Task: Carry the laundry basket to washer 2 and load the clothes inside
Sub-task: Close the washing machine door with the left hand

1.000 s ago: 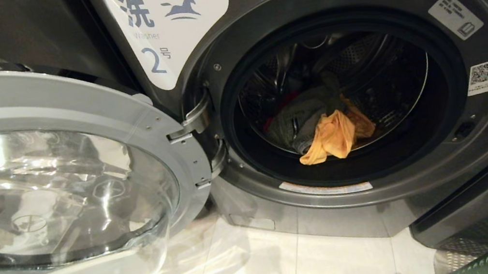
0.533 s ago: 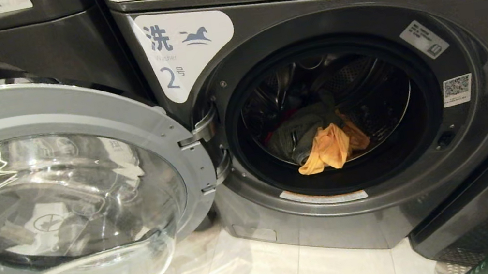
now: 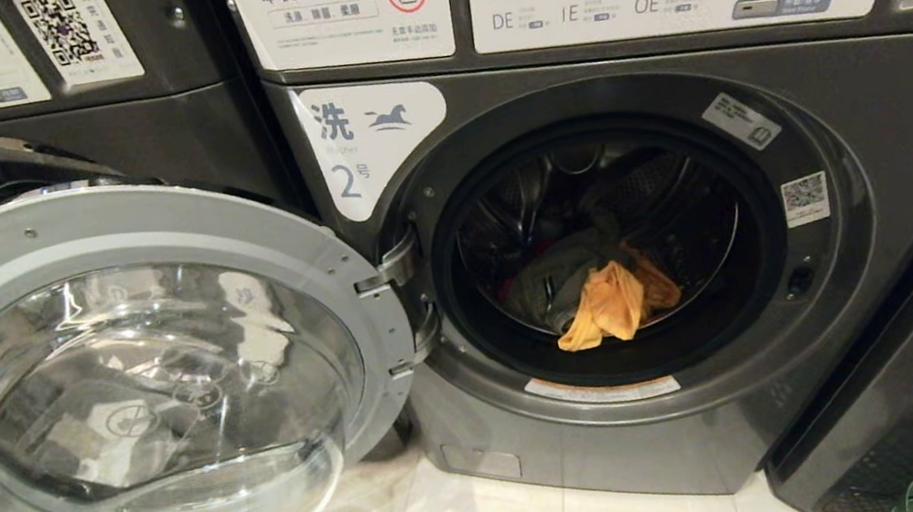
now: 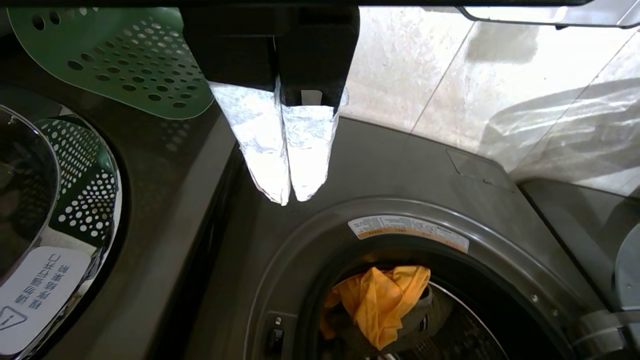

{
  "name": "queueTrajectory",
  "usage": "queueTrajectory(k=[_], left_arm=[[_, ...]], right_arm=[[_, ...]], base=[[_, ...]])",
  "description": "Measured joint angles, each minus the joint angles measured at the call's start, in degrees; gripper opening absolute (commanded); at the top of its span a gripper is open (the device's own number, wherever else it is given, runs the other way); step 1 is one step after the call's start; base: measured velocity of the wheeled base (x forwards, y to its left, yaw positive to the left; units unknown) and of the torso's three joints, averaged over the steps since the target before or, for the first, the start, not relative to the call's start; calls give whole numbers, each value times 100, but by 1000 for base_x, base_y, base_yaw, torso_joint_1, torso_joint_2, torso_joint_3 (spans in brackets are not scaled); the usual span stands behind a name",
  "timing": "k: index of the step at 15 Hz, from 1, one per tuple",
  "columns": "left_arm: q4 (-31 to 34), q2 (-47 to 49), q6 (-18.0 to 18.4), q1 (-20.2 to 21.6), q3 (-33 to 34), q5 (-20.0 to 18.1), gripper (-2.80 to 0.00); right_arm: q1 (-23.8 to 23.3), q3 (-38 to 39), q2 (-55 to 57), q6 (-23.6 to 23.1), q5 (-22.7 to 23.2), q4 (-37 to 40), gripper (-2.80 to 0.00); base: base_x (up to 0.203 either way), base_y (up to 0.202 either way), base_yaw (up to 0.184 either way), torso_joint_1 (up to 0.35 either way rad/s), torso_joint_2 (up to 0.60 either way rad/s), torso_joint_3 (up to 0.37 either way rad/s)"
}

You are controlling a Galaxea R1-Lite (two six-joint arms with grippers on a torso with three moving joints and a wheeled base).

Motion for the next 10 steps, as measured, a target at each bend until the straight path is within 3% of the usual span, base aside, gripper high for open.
queueTrajectory(k=[5,10], left_arm=[[5,0,-4,0,0,0,-280],[5,0,-4,2,0,0,-280]], right_arm=[[0,0,0,106,-129,0,-280],[0,5,0,89,-129,-2,-280]], base=[[0,0,0,0,4,178],[0,0,0,3,1,21]])
